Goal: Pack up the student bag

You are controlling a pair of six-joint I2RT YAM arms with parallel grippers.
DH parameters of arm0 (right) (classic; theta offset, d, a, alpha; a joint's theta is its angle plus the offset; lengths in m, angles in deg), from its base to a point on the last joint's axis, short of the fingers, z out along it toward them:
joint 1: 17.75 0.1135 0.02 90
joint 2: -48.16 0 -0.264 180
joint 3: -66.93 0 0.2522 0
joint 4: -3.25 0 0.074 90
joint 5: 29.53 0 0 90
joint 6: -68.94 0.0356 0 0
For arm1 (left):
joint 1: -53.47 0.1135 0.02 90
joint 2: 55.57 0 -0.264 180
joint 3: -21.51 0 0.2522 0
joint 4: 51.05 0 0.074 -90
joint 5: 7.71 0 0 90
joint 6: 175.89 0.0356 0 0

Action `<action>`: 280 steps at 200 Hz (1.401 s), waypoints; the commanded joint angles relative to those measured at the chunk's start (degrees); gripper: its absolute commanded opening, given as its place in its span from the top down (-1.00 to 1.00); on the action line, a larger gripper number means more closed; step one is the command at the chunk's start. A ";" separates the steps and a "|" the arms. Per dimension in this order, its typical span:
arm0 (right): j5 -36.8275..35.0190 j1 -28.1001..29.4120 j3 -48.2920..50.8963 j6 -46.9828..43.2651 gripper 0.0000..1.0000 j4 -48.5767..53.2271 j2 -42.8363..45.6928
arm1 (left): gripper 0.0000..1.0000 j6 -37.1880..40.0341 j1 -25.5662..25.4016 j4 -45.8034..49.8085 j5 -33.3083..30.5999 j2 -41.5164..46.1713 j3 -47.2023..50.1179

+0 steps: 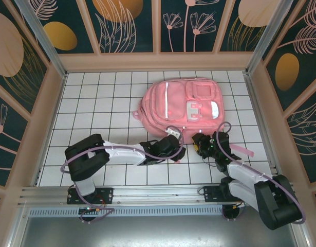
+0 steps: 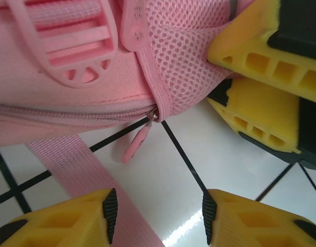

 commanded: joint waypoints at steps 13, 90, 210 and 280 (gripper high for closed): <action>1.19 -0.38 -1.83 -1.19 0.14 -1.68 -0.34 | 0.06 2.88 -0.22 -1.09 -2.50 -3.53 -2.07; 1.51 -0.31 -1.91 -1.29 0.14 -1.22 -0.21 | 0.13 3.86 -0.05 0.89 -6.33 -9.56 -7.89; 0.09 0.64 -0.09 3.81 -0.24 -5.71 -2.72 | 1.00 3.70 0.21 2.54 -6.93 -11.79 -11.03; -1.01 0.77 -5.04 1.32 0.00 -9.64 -12.93 | 1.00 3.93 0.21 5.89 -6.32 -10.64 -12.66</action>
